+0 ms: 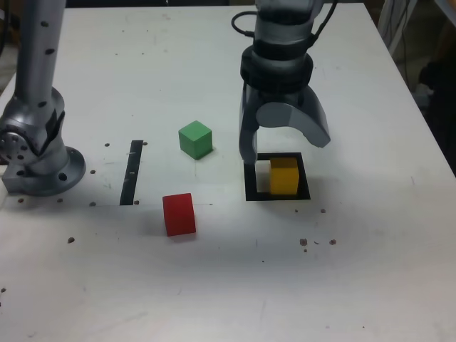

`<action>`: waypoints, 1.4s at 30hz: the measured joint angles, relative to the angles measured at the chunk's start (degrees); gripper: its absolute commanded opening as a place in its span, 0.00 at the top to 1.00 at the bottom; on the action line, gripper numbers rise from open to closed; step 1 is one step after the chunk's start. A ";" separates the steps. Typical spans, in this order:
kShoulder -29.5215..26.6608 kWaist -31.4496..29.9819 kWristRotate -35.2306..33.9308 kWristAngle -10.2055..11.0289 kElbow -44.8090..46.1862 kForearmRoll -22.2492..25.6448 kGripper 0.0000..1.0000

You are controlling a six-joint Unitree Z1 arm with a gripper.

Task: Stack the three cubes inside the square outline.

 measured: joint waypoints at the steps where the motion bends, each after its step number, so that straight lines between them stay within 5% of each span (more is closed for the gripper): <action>1: -0.77 0.00 -0.01 0.25 -0.01 1.20 0.01; 10: -12.80 -0.88 -0.94 2.48 2.93 13.55 0.01; 28: -13.54 -15.28 -9.57 -4.10 15.70 8.27 0.06; 42: -12.36 -20.36 -20.42 -4.51 18.97 2.91 0.09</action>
